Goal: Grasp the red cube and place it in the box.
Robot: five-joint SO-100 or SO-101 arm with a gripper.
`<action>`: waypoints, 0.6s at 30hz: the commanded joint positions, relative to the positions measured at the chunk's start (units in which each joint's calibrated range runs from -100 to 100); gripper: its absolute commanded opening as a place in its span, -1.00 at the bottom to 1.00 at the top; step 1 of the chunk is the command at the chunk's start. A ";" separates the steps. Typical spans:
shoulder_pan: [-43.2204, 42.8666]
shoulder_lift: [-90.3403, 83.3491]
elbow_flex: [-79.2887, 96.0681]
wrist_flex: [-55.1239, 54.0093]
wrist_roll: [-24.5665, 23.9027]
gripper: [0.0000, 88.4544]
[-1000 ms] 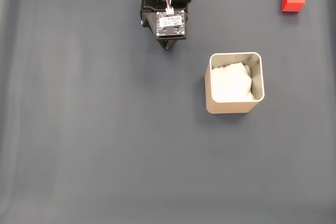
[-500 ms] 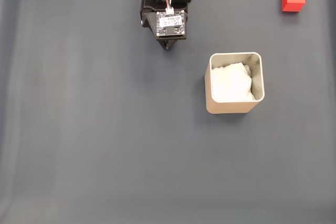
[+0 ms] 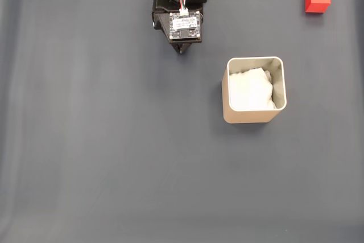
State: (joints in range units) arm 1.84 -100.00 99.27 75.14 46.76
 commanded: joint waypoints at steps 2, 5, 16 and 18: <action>0.32 0.09 0.55 1.06 -0.05 -1.00; 0.32 0.09 0.55 1.06 0.05 -1.00; 0.18 0.09 0.55 0.40 0.63 -1.00; 0.40 0.26 0.55 -1.81 0.44 -1.00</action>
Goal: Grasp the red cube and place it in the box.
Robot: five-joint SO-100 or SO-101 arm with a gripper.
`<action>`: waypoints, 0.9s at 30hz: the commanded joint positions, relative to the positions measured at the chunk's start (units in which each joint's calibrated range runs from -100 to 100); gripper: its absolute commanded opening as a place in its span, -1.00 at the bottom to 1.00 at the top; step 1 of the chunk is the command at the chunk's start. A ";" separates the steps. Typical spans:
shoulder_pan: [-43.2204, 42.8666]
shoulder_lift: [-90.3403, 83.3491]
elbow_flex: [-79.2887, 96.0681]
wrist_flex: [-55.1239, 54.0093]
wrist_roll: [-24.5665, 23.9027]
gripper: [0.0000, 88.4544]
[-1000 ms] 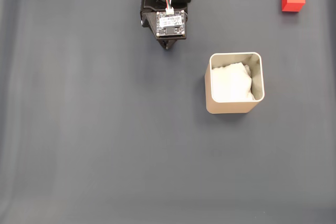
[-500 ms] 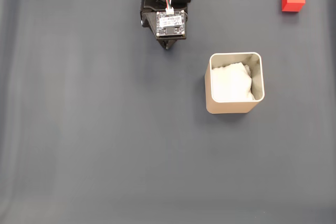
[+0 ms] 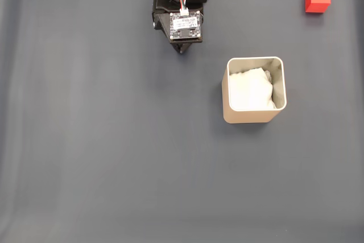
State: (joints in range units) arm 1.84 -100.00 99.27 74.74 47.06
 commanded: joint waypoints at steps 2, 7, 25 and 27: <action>0.47 0.43 0.46 -4.36 -0.20 -1.00; 0.54 0.61 -1.09 -11.26 -1.22 -1.00; -0.31 19.21 -23.06 -22.34 -1.56 -1.00; -0.60 21.81 -26.44 -22.17 -1.37 -1.00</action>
State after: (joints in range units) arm 1.62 -81.45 79.69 53.21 45.45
